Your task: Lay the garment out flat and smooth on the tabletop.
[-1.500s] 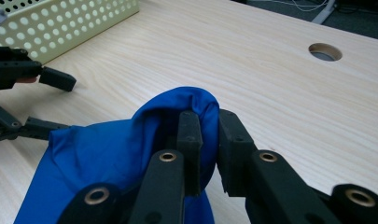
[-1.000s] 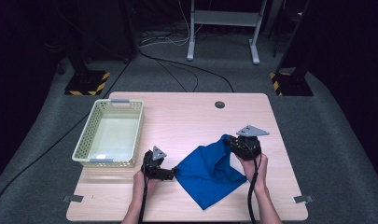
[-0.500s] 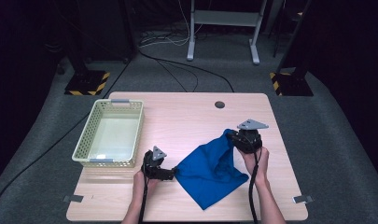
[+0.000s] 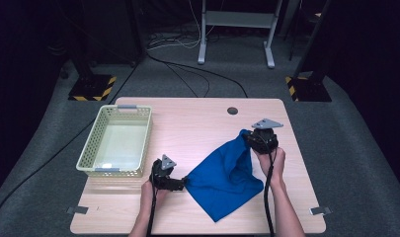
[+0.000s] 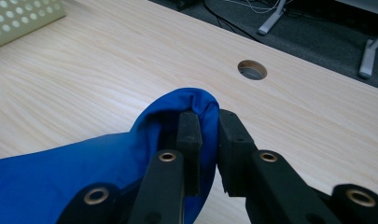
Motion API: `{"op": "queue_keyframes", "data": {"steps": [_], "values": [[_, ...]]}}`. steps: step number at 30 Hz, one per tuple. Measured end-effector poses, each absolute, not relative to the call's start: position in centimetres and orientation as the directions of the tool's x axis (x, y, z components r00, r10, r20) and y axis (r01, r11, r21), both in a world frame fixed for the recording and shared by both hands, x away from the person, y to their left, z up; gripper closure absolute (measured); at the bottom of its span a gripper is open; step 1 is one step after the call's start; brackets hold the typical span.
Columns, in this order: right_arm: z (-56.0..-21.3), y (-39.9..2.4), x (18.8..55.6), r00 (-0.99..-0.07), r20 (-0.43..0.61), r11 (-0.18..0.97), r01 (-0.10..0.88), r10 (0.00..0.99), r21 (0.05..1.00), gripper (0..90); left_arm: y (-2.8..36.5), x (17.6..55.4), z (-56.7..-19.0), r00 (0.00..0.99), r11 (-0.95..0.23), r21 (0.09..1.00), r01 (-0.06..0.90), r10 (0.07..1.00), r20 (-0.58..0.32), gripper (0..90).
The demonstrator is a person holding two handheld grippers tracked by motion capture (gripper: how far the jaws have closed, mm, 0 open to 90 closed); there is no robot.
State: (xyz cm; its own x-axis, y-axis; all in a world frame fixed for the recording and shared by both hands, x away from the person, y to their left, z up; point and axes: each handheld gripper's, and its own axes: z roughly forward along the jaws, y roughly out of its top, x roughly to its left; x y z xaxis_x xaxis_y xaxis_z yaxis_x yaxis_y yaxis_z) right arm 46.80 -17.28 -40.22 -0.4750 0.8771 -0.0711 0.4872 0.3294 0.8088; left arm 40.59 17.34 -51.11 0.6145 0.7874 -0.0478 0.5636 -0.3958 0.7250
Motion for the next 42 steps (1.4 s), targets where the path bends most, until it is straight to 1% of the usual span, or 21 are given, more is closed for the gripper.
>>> {"op": "queue_keyframes", "data": {"steps": [8,12,15,17,20,21,22,28,32,36,39,42], "values": [[-41.1,-18.0,48.8,-0.444,-0.067,0.319,0.522,0.893,0.791,79.1,17.3,40.6,-51.1,0.615,-0.397,0.724,0.564,0.787,-0.047,10.8],[-42.2,-18.1,50.0,-0.423,-0.091,0.334,0.546,0.901,0.768,78.5,17.3,40.6,-51.1,0.615,-0.396,0.725,0.563,0.787,-0.048,10.8],[-43.1,-18.5,50.7,-0.392,-0.083,0.316,0.579,0.916,0.751,72.8,17.3,40.6,-51.1,0.615,-0.397,0.724,0.564,0.787,-0.047,10.8],[-43.6,-18.9,51.0,-0.354,-0.071,0.286,0.604,0.932,0.744,69.3,17.3,40.6,-51.1,0.615,-0.396,0.725,0.564,0.787,-0.048,10.8],[-44.1,-19.7,51.0,-0.312,-0.025,0.229,0.639,0.950,0.734,62.1,17.3,40.6,-51.1,0.615,-0.396,0.725,0.563,0.787,-0.048,10.8],[-44.2,-20.0,50.9,-0.309,0.000,0.210,0.646,0.951,0.734,61.2,17.3,40.6,-51.1,0.615,-0.396,0.725,0.563,0.787,-0.048,10.8],[-44.3,-20.1,50.7,-0.315,0.021,0.200,0.651,0.949,0.732,59.0,17.3,40.6,-51.1,0.615,-0.396,0.725,0.564,0.787,-0.048,10.8],[-45.1,-19.4,48.6,-0.373,0.058,0.232,0.684,0.926,0.691,50.2,17.3,40.6,-51.1,0.615,-0.396,0.725,0.564,0.787,-0.048,10.8],[-46.2,-18.5,47.2,-0.413,0.083,0.256,0.697,0.907,0.670,49.0,17.3,40.6,-51.1,0.615,-0.396,0.725,0.563,0.787,-0.047,10.8],[-47.4,-17.5,46.5,-0.436,0.050,0.308,0.708,0.899,0.636,48.2,17.3,40.6,-51.1,0.614,-0.398,0.724,0.564,0.788,-0.045,10.8],[-48.4,-17.5,46.7,-0.429,0.023,0.326,0.719,0.903,0.614,47.9,17.3,40.6,-51.1,0.615,-0.398,0.725,0.562,0.788,-0.044,10.8],[-49.0,-17.9,47.0,-0.415,0.010,0.318,0.711,0.910,0.627,48.2,17.3,40.6,-51.1,0.615,-0.398,0.724,0.563,0.788,-0.044,10.8]]}}
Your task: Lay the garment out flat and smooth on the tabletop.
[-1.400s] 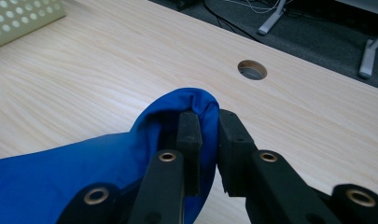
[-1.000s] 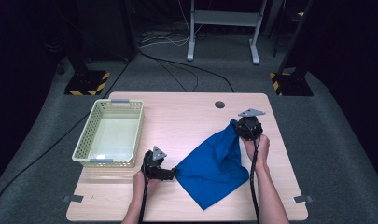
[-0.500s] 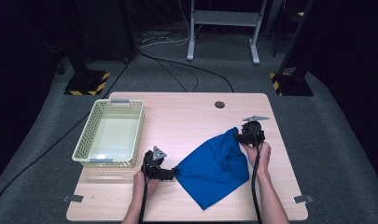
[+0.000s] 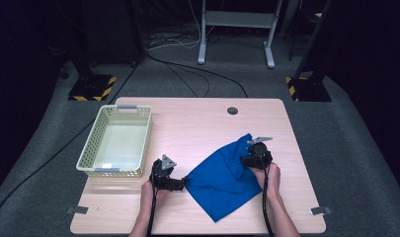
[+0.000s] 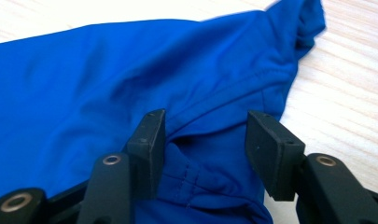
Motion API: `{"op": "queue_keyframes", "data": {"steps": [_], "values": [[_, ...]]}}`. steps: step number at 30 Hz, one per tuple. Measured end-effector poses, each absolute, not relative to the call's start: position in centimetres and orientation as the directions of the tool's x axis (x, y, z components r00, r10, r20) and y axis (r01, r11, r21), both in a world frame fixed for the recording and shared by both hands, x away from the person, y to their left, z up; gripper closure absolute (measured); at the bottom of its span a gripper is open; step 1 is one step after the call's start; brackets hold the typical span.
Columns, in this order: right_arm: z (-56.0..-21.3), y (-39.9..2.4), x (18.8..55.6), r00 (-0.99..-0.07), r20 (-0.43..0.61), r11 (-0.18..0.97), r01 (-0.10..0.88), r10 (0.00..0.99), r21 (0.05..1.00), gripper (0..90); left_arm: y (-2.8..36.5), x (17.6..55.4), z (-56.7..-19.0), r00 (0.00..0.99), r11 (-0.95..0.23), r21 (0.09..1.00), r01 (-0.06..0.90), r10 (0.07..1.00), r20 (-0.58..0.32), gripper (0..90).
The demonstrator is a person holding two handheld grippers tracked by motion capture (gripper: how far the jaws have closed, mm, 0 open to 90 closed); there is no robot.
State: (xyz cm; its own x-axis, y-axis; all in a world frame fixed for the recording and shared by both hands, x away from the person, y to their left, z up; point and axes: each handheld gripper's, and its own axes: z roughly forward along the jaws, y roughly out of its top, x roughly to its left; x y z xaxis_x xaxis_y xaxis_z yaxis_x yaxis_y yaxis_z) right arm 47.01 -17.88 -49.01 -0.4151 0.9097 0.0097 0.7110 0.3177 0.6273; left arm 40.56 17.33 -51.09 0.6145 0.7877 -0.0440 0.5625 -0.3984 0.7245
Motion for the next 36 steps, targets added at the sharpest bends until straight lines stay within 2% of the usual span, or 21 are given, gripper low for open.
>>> {"op": "queue_keyframes", "data": {"steps": [8,10,15,26,28,32,36], "values": [[-49.4,-19.1,47.7,-0.385,0.027,0.275,0.704,0.923,0.655,43.0,17.3,40.6,-51.1,0.614,-0.398,0.724,0.564,0.788,-0.045,10.8],[-49.4,-19.5,47.7,-0.362,0.024,0.253,0.696,0.932,0.672,35.4,17.3,40.6,-51.1,0.614,-0.398,0.724,0.564,0.788,-0.045,10.8],[-48.5,-21.2,46.4,-0.358,0.115,0.168,0.668,0.927,0.725,21.4,17.3,40.6,-51.1,0.614,-0.398,0.724,0.563,0.788,-0.044,10.7],[-47.7,-22.8,42.4,-0.386,0.089,0.190,0.626,0.918,0.756,13.1,17.4,40.5,-51.0,0.612,-0.396,0.730,0.557,0.790,-0.039,10.6],[-48.0,-23.2,41.5,-0.382,0.077,0.193,0.619,0.921,0.761,8.8,17.7,40.2,-50.9,0.612,-0.379,0.748,0.545,0.790,-0.045,9.8],[-48.6,-24.3,40.3,-0.389,0.169,0.134,0.641,0.905,0.756,7.9,17.7,39.2,-49.1,0.619,-0.256,0.843,0.473,0.778,-0.111,8.5],[-49.0,-24.6,39.6,-0.381,0.198,0.119,0.666,0.903,0.737,9.2,15.2,38.9,-47.6,0.675,-0.302,0.857,0.418,0.735,-0.071,10.2]]}}
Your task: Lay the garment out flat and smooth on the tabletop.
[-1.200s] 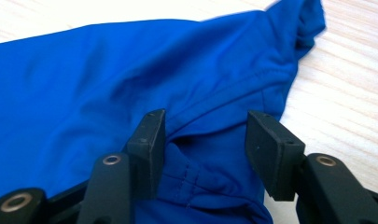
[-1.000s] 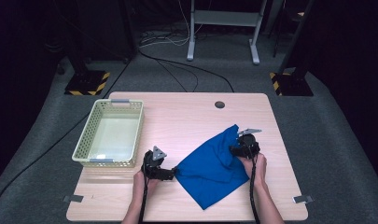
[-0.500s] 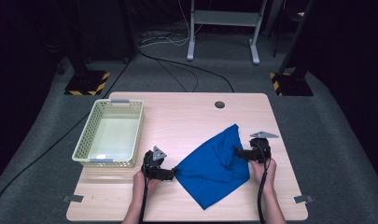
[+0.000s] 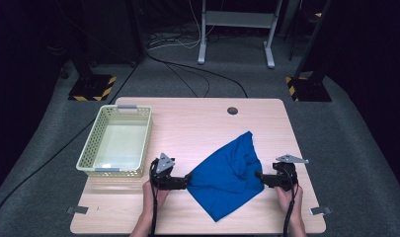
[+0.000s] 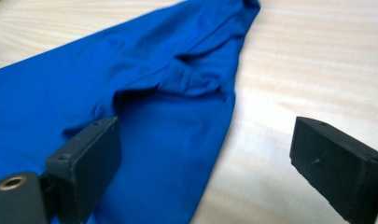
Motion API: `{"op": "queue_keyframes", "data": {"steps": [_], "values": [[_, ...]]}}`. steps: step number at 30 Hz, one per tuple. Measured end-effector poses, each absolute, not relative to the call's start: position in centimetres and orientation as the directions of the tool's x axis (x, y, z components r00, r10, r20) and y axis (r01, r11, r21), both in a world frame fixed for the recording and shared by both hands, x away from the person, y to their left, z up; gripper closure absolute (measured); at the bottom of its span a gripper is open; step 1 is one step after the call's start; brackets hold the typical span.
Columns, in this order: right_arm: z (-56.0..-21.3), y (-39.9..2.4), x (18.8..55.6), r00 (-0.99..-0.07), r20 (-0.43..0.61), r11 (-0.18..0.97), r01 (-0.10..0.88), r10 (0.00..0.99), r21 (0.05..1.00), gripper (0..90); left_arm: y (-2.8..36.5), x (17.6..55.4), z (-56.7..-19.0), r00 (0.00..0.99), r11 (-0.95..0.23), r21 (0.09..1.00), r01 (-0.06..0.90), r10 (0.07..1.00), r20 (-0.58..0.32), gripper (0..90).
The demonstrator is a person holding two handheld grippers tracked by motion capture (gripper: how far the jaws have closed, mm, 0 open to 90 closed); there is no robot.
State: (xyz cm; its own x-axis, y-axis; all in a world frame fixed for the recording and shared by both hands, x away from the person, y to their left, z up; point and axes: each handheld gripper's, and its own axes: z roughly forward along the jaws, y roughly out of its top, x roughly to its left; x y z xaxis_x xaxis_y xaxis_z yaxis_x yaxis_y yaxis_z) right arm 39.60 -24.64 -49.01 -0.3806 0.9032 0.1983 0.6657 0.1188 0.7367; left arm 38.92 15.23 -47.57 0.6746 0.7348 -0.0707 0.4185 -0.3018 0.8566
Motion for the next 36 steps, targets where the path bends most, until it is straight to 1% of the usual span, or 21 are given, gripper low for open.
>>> {"op": "queue_keyframes", "data": {"steps": [1,3,5,8,11,16,19,27,31,36], "values": [[-49.1,-24.6,39.5,-0.376,0.196,0.121,0.672,0.906,0.731,10.4,14.4,39.1,-47.5,0.688,-0.330,0.846,0.420,0.723,-0.059,10.3],[-49.4,-24.6,39.2,-0.362,0.149,0.146,0.671,0.920,0.727,13.8,12.7,39.7,-47.9,0.701,-0.383,0.809,0.446,0.711,-0.050,12.8],[-49.8,-24.5,39.0,-0.365,0.108,0.177,0.664,0.925,0.727,14.5,11.4,40.3,-48.6,0.708,-0.413,0.769,0.488,0.703,-0.071,13.1],[-50.4,-24.3,38.7,-0.378,0.077,0.208,0.655,0.923,0.726,12.8,10.3,40.9,-49.7,0.703,-0.436,0.730,0.527,0.706,-0.086,13.5],[-50.7,-24.1,38.7,-0.398,0.081,0.221,0.656,0.914,0.722,7.6,10.0,41.2,-50.4,0.696,-0.448,0.710,0.543,0.713,-0.083,13.7],[-50.9,-23.9,38.8,-0.405,0.058,0.247,0.659,0.912,0.711,3.4,10.5,41.1,-50.8,0.694,-0.462,0.706,0.538,0.717,-0.060,10.0],[-51.1,-23.4,38.8,-0.409,0.017,0.282,0.657,0.912,0.699,0.0,10.7,40.9,-51.0,0.697,-0.462,0.718,0.521,0.716,-0.046,9.5],[-51.1,-22.5,38.6,-0.444,0.020,0.306,0.648,0.896,0.698,0.0,12.2,39.9,-51.1,0.700,-0.465,0.722,0.512,0.713,-0.036,9.8],[-51.1,-21.3,38.2,-0.462,0.018,0.319,0.640,0.887,0.698,0.0,13.1,39.2,-51.0,0.698,-0.467,0.723,0.509,0.716,-0.029,9.8],[-51.1,-19.6,37.9,-0.492,0.018,0.341,0.629,0.870,0.699,0.0,14.6,38.4,-51.1,0.687,-0.454,0.722,0.522,0.725,-0.042,9.7]]}}
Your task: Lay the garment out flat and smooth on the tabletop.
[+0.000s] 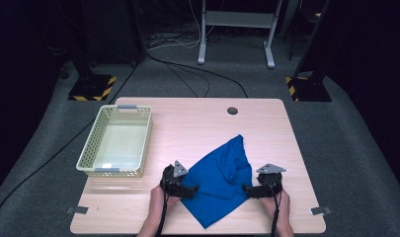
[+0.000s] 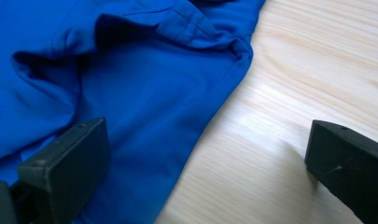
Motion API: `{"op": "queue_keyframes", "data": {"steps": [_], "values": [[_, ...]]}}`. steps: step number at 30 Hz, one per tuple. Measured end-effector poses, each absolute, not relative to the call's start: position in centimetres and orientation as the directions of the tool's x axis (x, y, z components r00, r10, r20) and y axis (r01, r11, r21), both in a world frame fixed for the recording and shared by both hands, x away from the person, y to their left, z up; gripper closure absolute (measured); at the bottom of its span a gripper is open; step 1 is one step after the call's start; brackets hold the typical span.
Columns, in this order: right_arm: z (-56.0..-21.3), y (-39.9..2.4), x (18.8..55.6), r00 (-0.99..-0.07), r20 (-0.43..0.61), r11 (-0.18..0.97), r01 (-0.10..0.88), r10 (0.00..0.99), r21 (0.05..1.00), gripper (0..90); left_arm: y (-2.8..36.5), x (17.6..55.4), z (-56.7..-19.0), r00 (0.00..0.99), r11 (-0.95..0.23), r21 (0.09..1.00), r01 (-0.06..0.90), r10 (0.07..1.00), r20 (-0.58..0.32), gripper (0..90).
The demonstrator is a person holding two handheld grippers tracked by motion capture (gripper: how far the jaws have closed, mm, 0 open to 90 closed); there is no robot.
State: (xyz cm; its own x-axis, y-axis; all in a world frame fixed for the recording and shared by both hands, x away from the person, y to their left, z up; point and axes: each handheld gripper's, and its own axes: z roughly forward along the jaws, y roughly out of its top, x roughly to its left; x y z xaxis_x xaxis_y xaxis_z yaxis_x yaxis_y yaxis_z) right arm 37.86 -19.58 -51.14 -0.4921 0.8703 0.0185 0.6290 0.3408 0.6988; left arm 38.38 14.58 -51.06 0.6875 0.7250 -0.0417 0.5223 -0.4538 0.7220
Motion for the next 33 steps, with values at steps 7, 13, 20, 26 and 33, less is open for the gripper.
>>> {"op": "queue_keyframes", "data": {"steps": [7,13,20,26,33], "values": [[-51.1,-18.1,37.8,-0.513,0.021,0.354,0.622,0.858,0.698,0.0,15.8,37.8,-51.0,0.662,-0.442,0.718,0.538,0.748,-0.036,7.3],[-51.1,-18.1,37.9,-0.513,0.022,0.354,0.622,0.858,0.698,0.0,16.3,37.7,-50.9,0.641,-0.405,0.733,0.547,0.765,-0.056,3.4],[-51.1,-18.2,38.0,-0.517,0.027,0.354,0.622,0.855,0.699,0.0,15.3,36.3,-49.1,0.671,-0.404,0.763,0.505,0.740,-0.052,4.9],[-51.1,-18.4,38.2,-0.499,0.031,0.337,0.629,0.866,0.701,0.0,11.9,35.7,-47.7,0.741,-0.465,0.750,0.471,0.670,-0.050,5.3],[-51.1,-18.8,38.5,-0.493,0.074,0.301,0.637,0.867,0.710,0.0,7.0,34.8,-48.5,0.805,-0.564,0.708,0.424,0.594,-0.009,7.6]]}}
